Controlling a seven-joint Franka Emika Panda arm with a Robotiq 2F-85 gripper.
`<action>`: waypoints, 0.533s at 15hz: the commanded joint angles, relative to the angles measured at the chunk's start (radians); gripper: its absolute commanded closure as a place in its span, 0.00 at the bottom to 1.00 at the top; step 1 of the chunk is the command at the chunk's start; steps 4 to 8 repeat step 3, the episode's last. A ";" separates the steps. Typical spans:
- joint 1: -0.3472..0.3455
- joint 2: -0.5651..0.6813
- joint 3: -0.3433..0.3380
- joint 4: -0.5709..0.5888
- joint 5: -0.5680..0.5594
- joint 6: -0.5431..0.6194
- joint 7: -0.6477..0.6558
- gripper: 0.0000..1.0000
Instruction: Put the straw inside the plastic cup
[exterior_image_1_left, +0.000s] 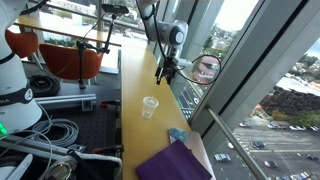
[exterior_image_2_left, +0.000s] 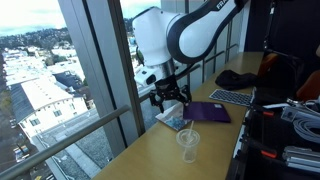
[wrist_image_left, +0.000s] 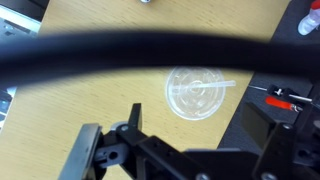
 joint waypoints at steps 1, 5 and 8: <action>0.008 0.001 -0.008 0.003 0.006 -0.002 -0.003 0.00; 0.008 0.001 -0.008 0.003 0.006 -0.002 -0.003 0.00; 0.008 0.001 -0.008 0.003 0.006 -0.002 -0.003 0.00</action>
